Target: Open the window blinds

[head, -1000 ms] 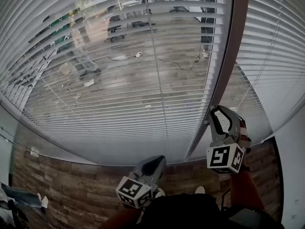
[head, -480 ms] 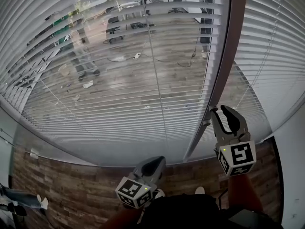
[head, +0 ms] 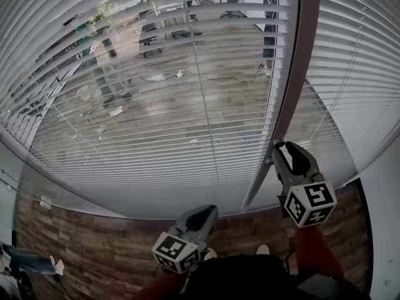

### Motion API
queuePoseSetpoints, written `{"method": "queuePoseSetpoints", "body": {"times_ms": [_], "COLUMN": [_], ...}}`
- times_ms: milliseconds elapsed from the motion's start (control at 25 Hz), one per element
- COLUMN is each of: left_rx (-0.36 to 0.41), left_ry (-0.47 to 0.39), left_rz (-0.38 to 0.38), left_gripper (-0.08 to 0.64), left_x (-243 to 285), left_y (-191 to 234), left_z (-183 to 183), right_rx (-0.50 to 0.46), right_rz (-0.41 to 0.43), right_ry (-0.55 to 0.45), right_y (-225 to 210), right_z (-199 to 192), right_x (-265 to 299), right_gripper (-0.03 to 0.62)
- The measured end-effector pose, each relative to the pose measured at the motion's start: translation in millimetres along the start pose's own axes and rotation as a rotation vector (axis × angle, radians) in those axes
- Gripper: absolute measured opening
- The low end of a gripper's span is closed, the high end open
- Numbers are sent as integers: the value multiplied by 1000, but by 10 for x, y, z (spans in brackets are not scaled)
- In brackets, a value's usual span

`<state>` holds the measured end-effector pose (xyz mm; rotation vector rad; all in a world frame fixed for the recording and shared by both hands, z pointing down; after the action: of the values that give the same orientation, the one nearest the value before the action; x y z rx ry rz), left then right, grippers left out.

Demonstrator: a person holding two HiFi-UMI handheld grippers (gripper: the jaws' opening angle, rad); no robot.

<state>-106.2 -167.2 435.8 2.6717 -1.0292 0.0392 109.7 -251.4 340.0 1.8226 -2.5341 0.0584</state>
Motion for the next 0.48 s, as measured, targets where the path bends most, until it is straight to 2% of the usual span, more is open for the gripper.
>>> {"method": "queuePoseSetpoints", "body": {"times_ms": [480], "left_rx": [0], "left_ry": [-1], "left_rz": [6], "left_gripper": [1], "left_x": [-26], "left_y": [13], "left_z": [-1], "right_rx": [-3], "right_rz": [-8], "right_ry": [13], "right_y": [-6], "right_z": [-37], "right_x": [71], "right_gripper": [157]}}
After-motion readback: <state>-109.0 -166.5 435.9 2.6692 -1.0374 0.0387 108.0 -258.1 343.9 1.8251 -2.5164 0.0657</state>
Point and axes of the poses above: the fingertips, and each gripper's own axes: x forward along the fingers, y to its left, z out of its top, the point moved 4 cm from there along -x, backward along the fingers, and after that the axes turned 1 degree about -y, right-handed, at the moved point
